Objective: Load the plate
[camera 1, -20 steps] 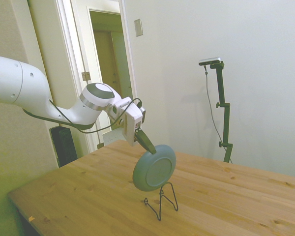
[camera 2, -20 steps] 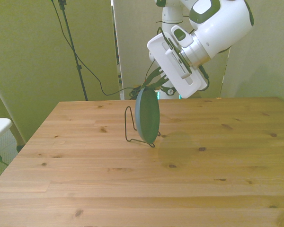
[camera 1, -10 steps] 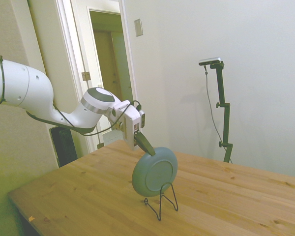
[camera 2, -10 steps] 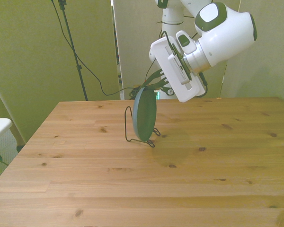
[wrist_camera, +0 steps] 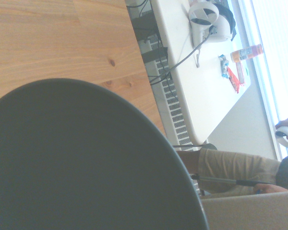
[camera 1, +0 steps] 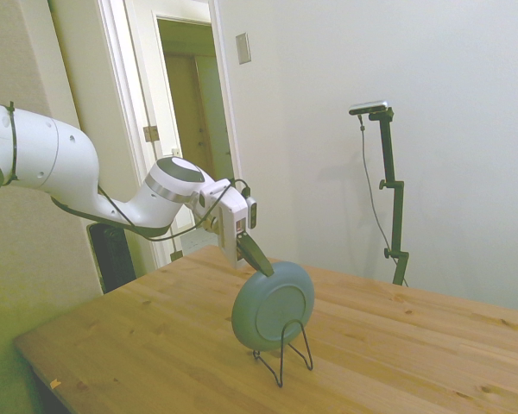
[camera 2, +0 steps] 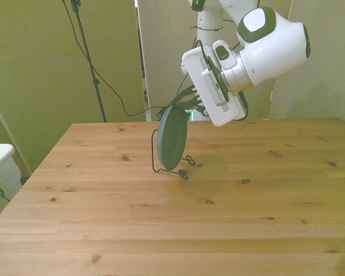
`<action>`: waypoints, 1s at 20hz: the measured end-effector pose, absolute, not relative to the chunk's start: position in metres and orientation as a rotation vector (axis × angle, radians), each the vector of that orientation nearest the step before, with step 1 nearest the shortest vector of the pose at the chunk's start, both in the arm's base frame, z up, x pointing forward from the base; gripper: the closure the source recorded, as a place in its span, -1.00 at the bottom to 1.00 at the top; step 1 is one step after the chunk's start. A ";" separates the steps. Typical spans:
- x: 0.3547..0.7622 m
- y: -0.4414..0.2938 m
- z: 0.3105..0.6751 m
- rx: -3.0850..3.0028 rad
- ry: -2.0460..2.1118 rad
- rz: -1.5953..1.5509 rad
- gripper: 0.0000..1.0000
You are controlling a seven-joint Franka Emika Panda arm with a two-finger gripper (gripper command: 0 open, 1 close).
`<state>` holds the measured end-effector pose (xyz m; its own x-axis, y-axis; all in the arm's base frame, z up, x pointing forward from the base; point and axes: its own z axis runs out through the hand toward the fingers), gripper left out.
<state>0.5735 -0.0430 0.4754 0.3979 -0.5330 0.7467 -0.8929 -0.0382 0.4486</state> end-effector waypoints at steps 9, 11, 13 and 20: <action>0.575 -0.043 0.461 1.696 -1.253 0.459 1.00; 0.574 -0.044 0.459 1.692 -1.254 0.456 1.00; 0.573 -0.046 0.457 1.687 -1.256 0.452 1.00; 0.571 -0.053 0.451 1.660 -1.257 0.462 -1.00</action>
